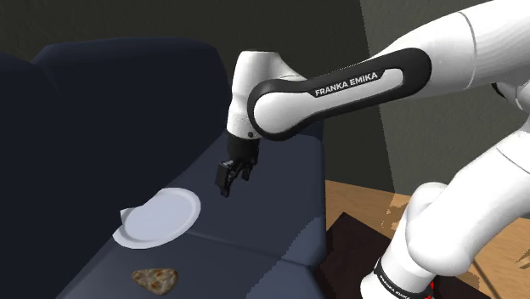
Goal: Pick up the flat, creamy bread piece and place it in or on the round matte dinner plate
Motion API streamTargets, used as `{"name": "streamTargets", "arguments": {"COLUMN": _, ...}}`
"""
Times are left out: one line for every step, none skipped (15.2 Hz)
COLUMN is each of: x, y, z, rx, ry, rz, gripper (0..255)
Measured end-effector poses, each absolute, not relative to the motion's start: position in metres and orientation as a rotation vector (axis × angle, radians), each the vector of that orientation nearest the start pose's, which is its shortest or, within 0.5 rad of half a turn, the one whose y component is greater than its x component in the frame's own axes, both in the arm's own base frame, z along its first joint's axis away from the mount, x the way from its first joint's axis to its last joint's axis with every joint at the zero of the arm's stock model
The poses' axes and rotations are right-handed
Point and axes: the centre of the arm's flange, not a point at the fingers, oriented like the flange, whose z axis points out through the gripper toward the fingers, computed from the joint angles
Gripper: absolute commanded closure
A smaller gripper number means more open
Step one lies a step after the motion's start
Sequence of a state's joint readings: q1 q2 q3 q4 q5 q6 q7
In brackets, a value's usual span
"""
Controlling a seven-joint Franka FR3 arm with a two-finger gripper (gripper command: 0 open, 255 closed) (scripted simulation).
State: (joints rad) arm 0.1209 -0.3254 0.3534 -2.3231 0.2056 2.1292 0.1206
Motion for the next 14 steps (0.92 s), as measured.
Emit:
{"name": "streamTargets", "arguments": {"x": 0.409, "y": 0.236, "z": 0.464, "rx": -3.014, "ry": -0.38, "rz": -0.137, "gripper": 0}}
{"name": "streamTargets", "arguments": {"x": 0.415, "y": 0.246, "z": 0.455, "rx": -3.013, "ry": -0.391, "rz": -0.133, "gripper": 0}}
{"name": "streamTargets", "arguments": {"x": 0.42, "y": 0.256, "z": 0.442, "rx": -3.011, "ry": -0.402, "rz": -0.128, "gripper": 0}}
{"name": "streamTargets", "arguments": {"x": 0.423, "y": 0.268, "z": 0.434, "rx": -3.009, "ry": -0.413, "rz": -0.124, "gripper": 0}}
{"name": "streamTargets", "arguments": {"x": 0.425, "y": 0.279, "z": 0.429, "rx": -3.007, "ry": -0.423, "rz": -0.12, "gripper": 0}}
{"name": "streamTargets", "arguments": {"x": 0.43, "y": 0.289, "z": 0.422, "rx": -3.005, "ry": -0.434, "rz": -0.117, "gripper": 0}}
{"name": "streamTargets", "arguments": {"x": 0.433, "y": 0.298, "z": 0.412, "rx": -3.003, "ry": -0.445, "rz": -0.112, "gripper": 0}}
{"name": "streamTargets", "arguments": {"x": 0.438, "y": 0.305, "z": 0.404, "rx": -3.001, "ry": -0.455, "rz": -0.108, "gripper": 0}}
{"name": "streamTargets", "arguments": {"x": 0.444, "y": 0.316, "z": 0.395, "rx": -2.998, "ry": -0.466, "rz": -0.105, "gripper": 0}}
{"name": "streamTargets", "arguments": {"x": 0.446, "y": 0.326, "z": 0.387, "rx": -2.996, "ry": -0.476, "rz": -0.1, "gripper": 0}}
{"name": "streamTargets", "arguments": {"x": 0.451, "y": 0.335, "z": 0.378, "rx": -2.994, "ry": -0.487, "rz": -0.097, "gripper": 0}}
{"name": "streamTargets", "arguments": {"x": 0.45, "y": 0.345, "z": 0.371, "rx": -2.992, "ry": -0.497, "rz": -0.092, "gripper": 0}}
{"name": "streamTargets", "arguments": {"x": 0.455, "y": 0.358, "z": 0.362, "rx": -2.989, "ry": -0.508, "rz": -0.09, "gripper": 0}}
{"name": "streamTargets", "arguments": {"x": 0.459, "y": 0.367, "z": 0.352, "rx": -2.987, "ry": -0.518, "rz": -0.084, "gripper": 0}}
